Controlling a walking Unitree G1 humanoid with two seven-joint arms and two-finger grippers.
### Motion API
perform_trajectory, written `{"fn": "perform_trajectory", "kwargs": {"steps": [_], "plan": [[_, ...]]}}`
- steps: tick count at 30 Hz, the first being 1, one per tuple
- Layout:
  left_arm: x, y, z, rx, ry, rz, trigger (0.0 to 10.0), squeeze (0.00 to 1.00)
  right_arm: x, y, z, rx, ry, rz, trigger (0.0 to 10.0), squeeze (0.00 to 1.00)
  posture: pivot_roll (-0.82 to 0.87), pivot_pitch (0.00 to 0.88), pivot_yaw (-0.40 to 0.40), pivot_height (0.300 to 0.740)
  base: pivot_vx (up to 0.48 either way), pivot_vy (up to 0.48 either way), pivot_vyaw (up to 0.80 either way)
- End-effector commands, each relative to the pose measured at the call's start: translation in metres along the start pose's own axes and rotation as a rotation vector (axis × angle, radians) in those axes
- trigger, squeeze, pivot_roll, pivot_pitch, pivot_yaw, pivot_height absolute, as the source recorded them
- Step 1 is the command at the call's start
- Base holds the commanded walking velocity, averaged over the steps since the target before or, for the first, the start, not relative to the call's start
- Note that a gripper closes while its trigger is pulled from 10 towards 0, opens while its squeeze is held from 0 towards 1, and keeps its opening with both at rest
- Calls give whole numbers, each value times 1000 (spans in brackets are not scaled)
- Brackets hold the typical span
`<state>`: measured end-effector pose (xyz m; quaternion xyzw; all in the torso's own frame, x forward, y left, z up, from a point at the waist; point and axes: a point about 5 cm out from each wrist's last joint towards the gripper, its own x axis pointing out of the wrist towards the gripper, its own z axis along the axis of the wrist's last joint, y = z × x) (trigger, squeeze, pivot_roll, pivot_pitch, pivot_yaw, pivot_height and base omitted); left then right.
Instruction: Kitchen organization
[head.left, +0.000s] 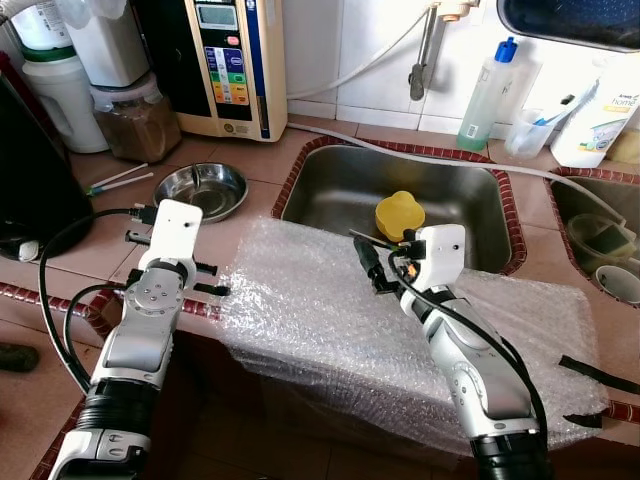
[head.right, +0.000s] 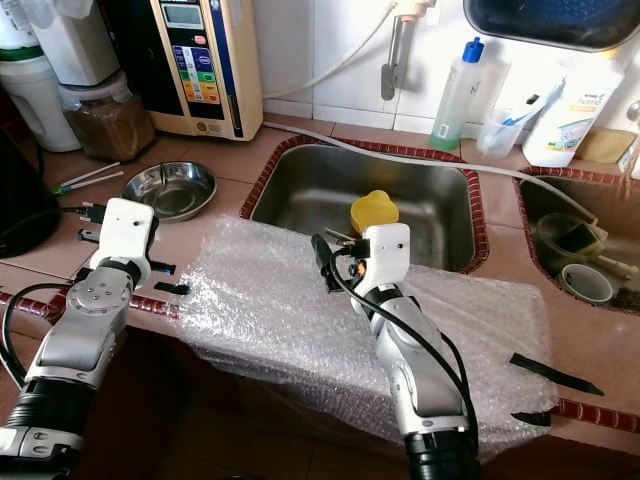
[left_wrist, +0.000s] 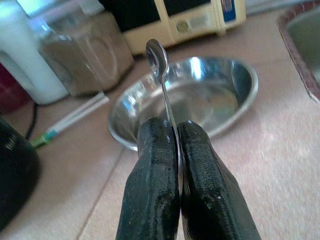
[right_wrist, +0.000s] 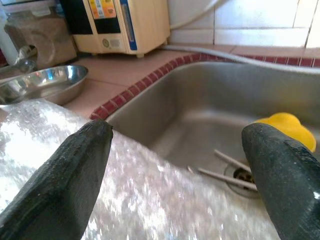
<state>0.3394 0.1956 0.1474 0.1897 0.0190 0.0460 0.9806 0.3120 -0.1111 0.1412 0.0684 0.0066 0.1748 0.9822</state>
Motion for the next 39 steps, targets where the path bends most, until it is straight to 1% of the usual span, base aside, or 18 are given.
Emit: {"fn": "perform_trajectory", "kwargs": {"steps": [1,3,4,6,7,11,13,14,18,20,22,25,27,31,32,34,36,39], "plan": [[-3,0,20,18,-127,36,0,0,2,-8,5,18,-16,-19,10000,0,97,0,-21,740,0,0,0],[-6,-4,24,30,-176,36,0,0,3,-13,5,50,-16,-34,10000,0,95,0,-26,740,0,0,0],[-9,-9,27,33,-228,23,0,0,6,-17,8,65,-23,-45,10000,0,93,0,-27,740,0,0,0],[-11,-16,30,34,-266,1,0,0,10,-21,15,85,-46,-53,10000,0,92,0,-26,740,0,0,0],[-13,-25,35,57,-315,-34,0,0,13,-27,22,109,-74,-71,10000,0,94,0,-27,740,0,0,0],[-14,-29,38,66,-353,-52,0,0,16,-30,28,122,-96,-84,10000,0,91,0,-19,740,0,0,0],[-15,-34,38,76,-373,-73,0,0,17,-35,33,98,-116,-97,10000,0,87,0,-13,740,0,0,0],[-16,-41,41,96,-404,-111,0,0,16,-42,38,95,-140,-128,10000,0,90,0,-10,740,0,0,0],[-17,-48,46,134,-466,-146,0,0,14,-53,46,88,-180,-161,10000,0,77,0,11,740,0,0,0],[-18,-58,52,190,-543,-188,0,0,12,-68,58,122,-222,-211,10000,0,67,0,17,740,0,0,0],[-19,-63,54,206,-579,-210,0,0,12,-73,63,137,-237,-220,10000,0,66,0,18,740,0,0,0],[-21,-72,56,249,-628,-243,0,0,14,-76,68,220,-241,-210,10000,0,56,0,15,740,0,0,0],[-22,-78,56,268,-649,-260,0,0,16,-76,73,242,-253,-191,10000,0,55,0,10,740,0,0,0],[-24,-91,55,302,-703,-297,0,0,20,-73,82,428,-273,-108,10000,0,57,0,1,740,0,0,0],[-24,-91,55,305,-708,-299,0,0,20,-73,82,439,-273,-104,10000,0,57,0,1,740,0,0,0],[-25,-99,54,319,-723,-313,0,0,23,-68,83,522,-265,-50,10000,0,53,0,-5,740,0,0,0],[-26,-104,55,328,-737,-322,0,0,25,-61,83,557,-243,1,10000,0,52,0,-5,740,0,0,0],[-28,-110,55,342,-760,-338,0,0,27,-52,79,552,-194,47,10000,0,52,0,-9,740,0,0,0]]}}
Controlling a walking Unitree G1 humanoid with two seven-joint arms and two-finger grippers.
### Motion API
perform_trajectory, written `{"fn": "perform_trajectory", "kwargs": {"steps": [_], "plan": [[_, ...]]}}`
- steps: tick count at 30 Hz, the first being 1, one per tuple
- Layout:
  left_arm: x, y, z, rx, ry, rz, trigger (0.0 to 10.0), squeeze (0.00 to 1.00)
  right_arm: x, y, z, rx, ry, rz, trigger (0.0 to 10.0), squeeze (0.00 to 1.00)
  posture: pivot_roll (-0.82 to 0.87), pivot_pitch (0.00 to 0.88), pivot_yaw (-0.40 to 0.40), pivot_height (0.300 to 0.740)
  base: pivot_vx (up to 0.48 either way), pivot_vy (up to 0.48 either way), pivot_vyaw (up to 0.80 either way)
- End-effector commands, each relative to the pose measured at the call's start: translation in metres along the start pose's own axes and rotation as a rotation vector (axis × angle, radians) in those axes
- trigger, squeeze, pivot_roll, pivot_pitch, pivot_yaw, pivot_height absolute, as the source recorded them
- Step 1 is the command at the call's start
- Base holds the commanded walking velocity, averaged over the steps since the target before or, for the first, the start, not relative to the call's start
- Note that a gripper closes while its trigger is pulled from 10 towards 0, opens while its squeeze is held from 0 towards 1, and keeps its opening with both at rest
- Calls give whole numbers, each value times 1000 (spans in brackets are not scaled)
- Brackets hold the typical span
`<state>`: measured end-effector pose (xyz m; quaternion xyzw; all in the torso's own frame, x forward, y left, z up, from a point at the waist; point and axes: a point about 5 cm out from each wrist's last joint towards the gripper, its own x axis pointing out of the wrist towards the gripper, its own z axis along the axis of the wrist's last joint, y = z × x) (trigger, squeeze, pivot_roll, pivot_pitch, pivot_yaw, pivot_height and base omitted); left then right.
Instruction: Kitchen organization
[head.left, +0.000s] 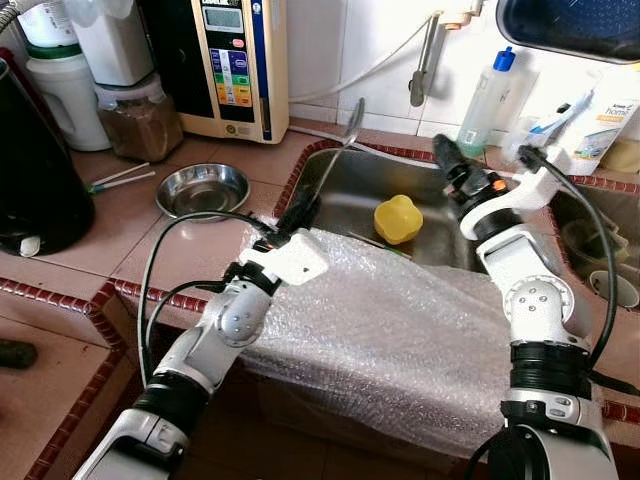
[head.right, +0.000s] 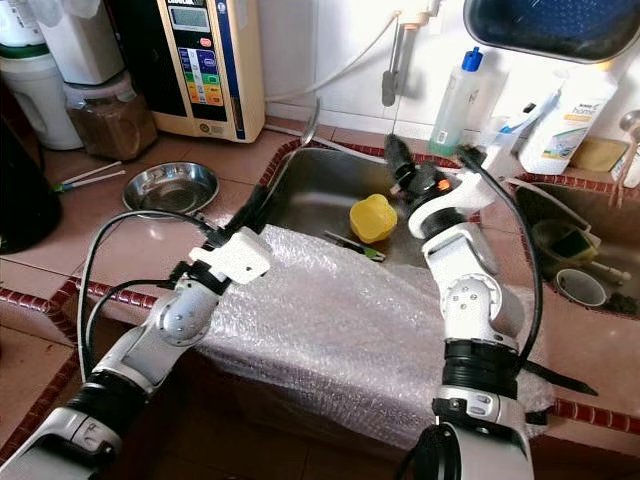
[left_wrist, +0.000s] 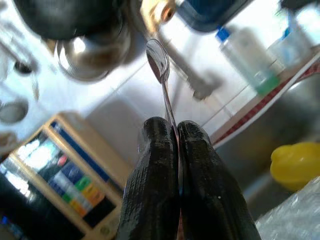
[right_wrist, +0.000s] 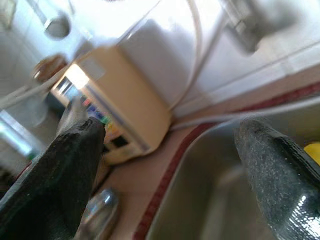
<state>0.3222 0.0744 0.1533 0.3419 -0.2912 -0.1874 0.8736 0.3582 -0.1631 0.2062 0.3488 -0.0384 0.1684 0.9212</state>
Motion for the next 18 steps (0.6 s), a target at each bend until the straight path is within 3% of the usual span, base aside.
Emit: {"fn": "perform_trajectory", "kwargs": {"steps": [1,6,15,16,17,18], "plan": [[5,0,4,21,-34,-6,0,0,2,7,0,-9,13,28,10000,0,50,0,-8,740,0,0,0],[10,-2,6,13,-36,33,0,0,11,19,-13,56,50,49,10000,0,57,0,-11,740,0,0,0],[12,-14,11,-5,-49,17,0,0,17,33,-23,40,100,114,10000,0,58,0,-12,740,0,0,0],[12,-15,10,-8,-40,17,0,0,16,34,-21,40,98,134,10000,769,55,0,-15,740,0,0,0],[12,-15,9,-10,-33,21,0,0,15,33,-21,38,98,137,10000,1000,54,0,-17,740,0,0,0],[13,-14,8,-11,-24,31,0,0,13,32,-20,33,98,135,10000,1000,53,0,-18,740,0,0,0]]}}
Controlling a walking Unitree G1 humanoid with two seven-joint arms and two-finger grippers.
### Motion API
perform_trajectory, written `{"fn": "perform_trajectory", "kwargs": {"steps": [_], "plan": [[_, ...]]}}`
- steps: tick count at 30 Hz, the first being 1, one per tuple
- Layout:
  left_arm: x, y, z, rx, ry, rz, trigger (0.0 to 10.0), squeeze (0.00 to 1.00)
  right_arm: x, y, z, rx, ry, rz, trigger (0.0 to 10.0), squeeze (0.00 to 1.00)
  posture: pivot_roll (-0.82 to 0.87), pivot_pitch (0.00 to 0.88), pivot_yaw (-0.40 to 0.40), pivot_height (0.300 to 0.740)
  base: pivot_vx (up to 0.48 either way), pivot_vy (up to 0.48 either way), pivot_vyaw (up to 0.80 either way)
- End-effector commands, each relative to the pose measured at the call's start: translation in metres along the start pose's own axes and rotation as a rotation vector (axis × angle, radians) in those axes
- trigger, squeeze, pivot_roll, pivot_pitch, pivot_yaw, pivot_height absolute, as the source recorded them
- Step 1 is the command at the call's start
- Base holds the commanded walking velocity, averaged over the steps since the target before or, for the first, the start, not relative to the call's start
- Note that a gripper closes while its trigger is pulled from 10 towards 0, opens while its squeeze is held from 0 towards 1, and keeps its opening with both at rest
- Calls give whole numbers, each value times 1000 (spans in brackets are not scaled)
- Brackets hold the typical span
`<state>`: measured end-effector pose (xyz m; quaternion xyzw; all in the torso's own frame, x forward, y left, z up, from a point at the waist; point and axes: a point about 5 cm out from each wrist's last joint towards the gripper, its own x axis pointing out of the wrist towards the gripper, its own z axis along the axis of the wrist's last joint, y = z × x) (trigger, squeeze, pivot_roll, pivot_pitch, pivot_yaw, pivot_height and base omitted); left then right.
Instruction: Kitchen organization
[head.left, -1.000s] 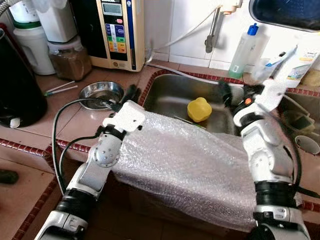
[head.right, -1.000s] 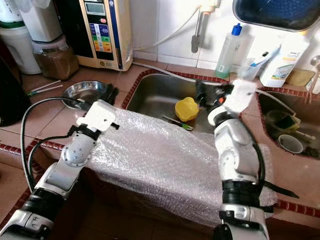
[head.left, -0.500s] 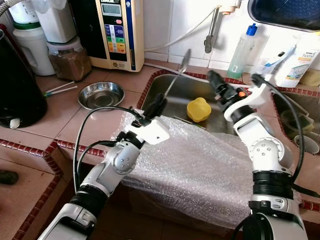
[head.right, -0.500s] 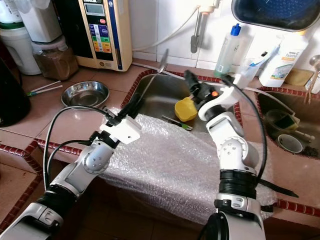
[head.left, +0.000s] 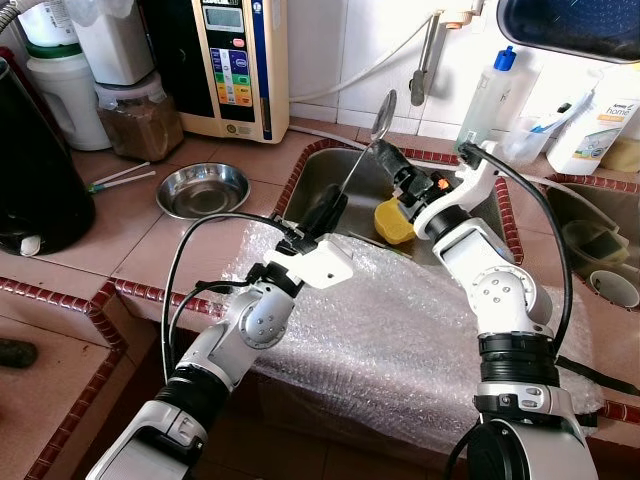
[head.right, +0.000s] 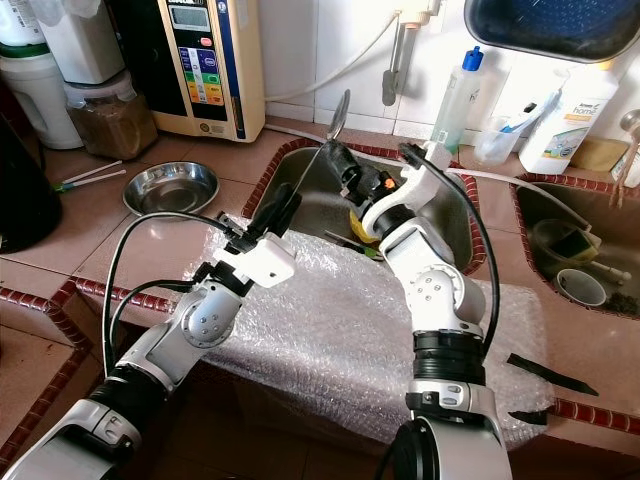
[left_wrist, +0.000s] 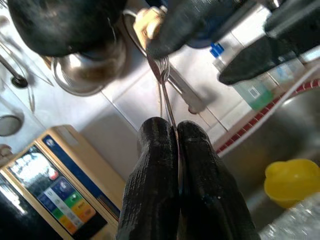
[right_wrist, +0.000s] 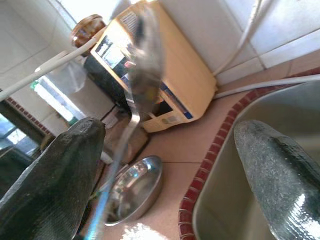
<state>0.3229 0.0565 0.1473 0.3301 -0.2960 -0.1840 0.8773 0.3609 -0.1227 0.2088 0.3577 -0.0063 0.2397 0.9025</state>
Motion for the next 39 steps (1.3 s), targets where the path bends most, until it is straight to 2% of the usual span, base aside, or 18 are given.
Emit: {"fn": "perform_trajectory", "kwargs": {"steps": [1,6,12,18,23,25,26,33,37,38,39], "plan": [[6,5,2,12,-14,20,0,0,-3,1,5,-24,-3,16,10000,1000,49,0,-17,740,0,0,0],[7,6,0,22,-5,24,0,0,-9,-6,3,-19,11,-3,10000,1000,49,0,-16,740,0,0,0],[7,2,4,41,-39,4,0,0,3,1,-5,14,19,21,10000,1000,56,0,-10,740,0,0,0],[10,7,1,55,-31,14,0,0,11,7,-5,12,22,46,10000,1000,61,0,-13,740,0,0,0],[9,2,6,52,-55,5,0,0,15,3,-7,5,25,17,10000,1000,61,0,-11,740,0,0,0],[9,1,8,55,-68,0,0,0,17,2,-9,6,29,8,10000,961,62,0,-11,740,0,0,0],[9,3,9,63,-86,5,0,0,19,1,-11,5,34,-11,10000,0,63,0,-10,740,0,0,0],[10,4,12,76,-112,13,0,0,29,1,-15,3,24,-37,10000,0,67,0,-1,740,0,0,0],[8,4,11,84,-112,2,0,0,35,-2,-5,-3,-26,-95,9882,0,63,0,2,740,0,0,0],[9,5,10,88,-111,3,0,0,36,-3,-3,2,-32,-106,0,0,64,0,1,740,0,0,0],[9,5,10,93,-113,3,0,0,36,-4,0,14,-39,-110,0,0,65,0,0,740,0,0,0]]}}
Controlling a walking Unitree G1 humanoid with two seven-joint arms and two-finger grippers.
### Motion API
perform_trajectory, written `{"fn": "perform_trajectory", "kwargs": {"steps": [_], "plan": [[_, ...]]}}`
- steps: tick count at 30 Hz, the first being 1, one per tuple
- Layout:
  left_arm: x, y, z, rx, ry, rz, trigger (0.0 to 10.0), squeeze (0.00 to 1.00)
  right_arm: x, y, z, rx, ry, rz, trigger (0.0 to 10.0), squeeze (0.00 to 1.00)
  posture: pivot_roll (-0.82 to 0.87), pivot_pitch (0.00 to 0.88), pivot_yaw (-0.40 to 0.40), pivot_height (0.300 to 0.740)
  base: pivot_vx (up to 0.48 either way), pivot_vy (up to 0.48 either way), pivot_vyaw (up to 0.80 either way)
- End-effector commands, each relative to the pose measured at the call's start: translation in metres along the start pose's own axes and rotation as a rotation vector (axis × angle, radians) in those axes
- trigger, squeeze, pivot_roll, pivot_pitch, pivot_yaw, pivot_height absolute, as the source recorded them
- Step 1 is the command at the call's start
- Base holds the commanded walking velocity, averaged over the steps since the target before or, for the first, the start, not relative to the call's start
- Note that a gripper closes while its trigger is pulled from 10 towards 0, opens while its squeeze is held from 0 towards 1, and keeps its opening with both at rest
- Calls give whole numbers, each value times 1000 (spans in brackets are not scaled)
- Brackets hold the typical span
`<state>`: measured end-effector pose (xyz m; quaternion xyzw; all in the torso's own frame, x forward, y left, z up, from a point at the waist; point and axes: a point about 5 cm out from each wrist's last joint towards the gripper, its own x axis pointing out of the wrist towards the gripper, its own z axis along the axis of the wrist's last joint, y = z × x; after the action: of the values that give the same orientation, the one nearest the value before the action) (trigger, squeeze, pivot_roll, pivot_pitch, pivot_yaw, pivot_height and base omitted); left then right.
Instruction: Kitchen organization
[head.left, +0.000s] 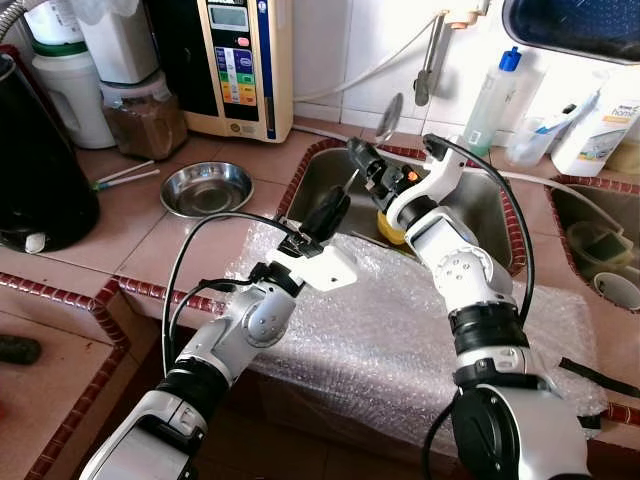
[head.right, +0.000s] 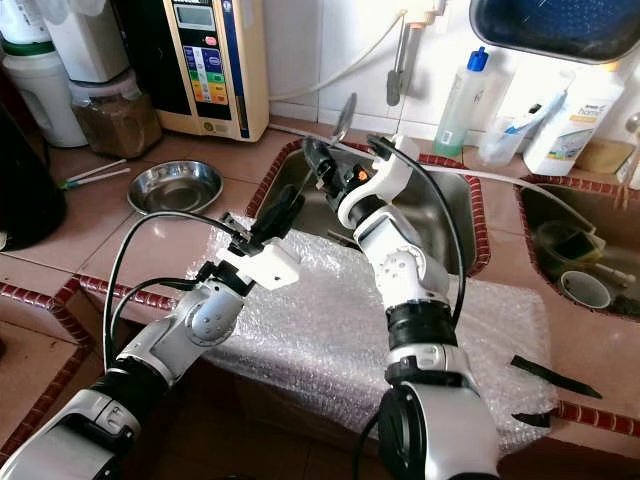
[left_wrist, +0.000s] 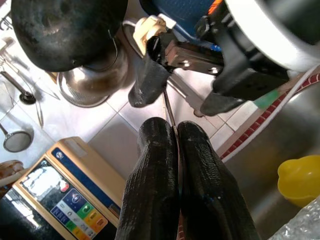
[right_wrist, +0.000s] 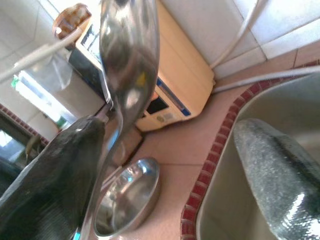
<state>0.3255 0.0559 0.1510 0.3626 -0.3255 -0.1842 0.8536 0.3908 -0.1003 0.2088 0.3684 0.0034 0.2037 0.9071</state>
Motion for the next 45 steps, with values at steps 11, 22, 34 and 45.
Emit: {"fn": "perform_trajectory", "kwargs": {"steps": [11,22,34,45], "plan": [[3,-2,9,23,-61,-6,0,0,2,-15,5,-42,29,-154,0,0,67,0,-3,740,0,0,0],[0,-3,5,70,-37,-9,0,0,2,-22,9,-67,37,-260,0,0,70,0,5,740,0,0,0],[-1,1,-5,165,26,2,8353,0,5,-14,5,-85,58,-225,0,0,73,0,12,740,0,0,0],[-1,0,-10,153,65,2,10000,0,5,-16,11,-103,39,-241,0,0,71,0,13,740,0,0,0]]}}
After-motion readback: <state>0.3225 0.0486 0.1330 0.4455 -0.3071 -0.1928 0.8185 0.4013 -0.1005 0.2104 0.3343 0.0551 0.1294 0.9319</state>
